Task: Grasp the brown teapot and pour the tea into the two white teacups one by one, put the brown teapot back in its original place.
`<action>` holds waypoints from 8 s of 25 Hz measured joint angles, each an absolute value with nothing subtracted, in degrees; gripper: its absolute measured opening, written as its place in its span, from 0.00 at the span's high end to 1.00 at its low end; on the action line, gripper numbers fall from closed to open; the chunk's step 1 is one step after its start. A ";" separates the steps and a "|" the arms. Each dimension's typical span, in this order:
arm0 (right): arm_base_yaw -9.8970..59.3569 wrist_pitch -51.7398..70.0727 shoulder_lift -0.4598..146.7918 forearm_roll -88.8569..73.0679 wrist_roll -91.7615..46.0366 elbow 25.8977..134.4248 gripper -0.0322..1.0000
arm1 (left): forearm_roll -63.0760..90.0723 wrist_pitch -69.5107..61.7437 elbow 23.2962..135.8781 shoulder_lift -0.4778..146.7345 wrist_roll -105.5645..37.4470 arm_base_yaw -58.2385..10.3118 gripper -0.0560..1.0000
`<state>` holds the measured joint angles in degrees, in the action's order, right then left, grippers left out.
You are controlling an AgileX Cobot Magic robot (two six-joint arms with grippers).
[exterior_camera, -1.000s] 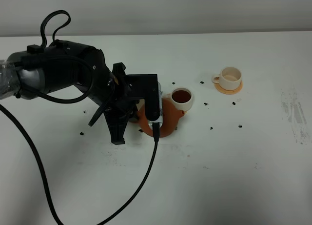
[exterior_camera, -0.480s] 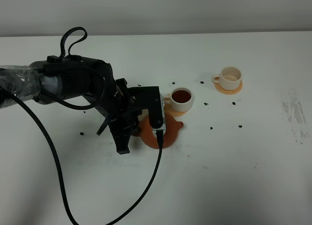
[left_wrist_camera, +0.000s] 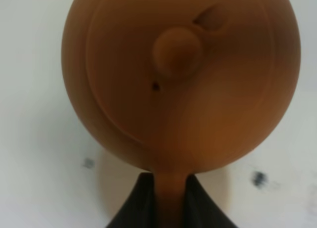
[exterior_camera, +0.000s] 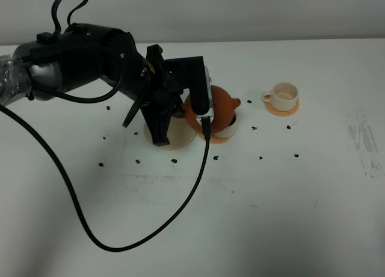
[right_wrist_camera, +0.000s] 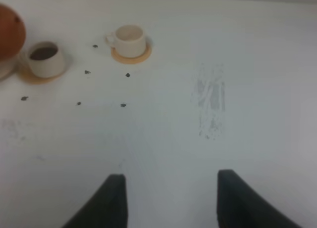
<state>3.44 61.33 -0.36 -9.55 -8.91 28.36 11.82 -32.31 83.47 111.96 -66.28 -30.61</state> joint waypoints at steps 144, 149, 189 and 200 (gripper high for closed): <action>3.44 61.33 -0.36 -9.67 -8.91 28.36 0.55 | -22.77 -18.09 140.49 152.54 -101.52 -38.66 0.84; 3.44 61.33 -0.36 -9.51 -8.91 28.36 0.55 | -22.98 -18.03 140.49 152.54 -102.17 -38.79 0.84; 3.44 61.33 -0.36 -8.83 -8.91 28.36 0.55 | -24.43 -15.02 140.49 152.54 -109.77 -39.15 0.84; 3.44 61.33 -0.36 -8.83 -8.91 28.36 0.55 | -25.11 -14.19 140.49 152.54 -109.82 -39.75 0.84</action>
<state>3.44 61.33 -0.36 -8.83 -8.91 28.36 -25.11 -14.19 140.49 152.54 -109.82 -39.75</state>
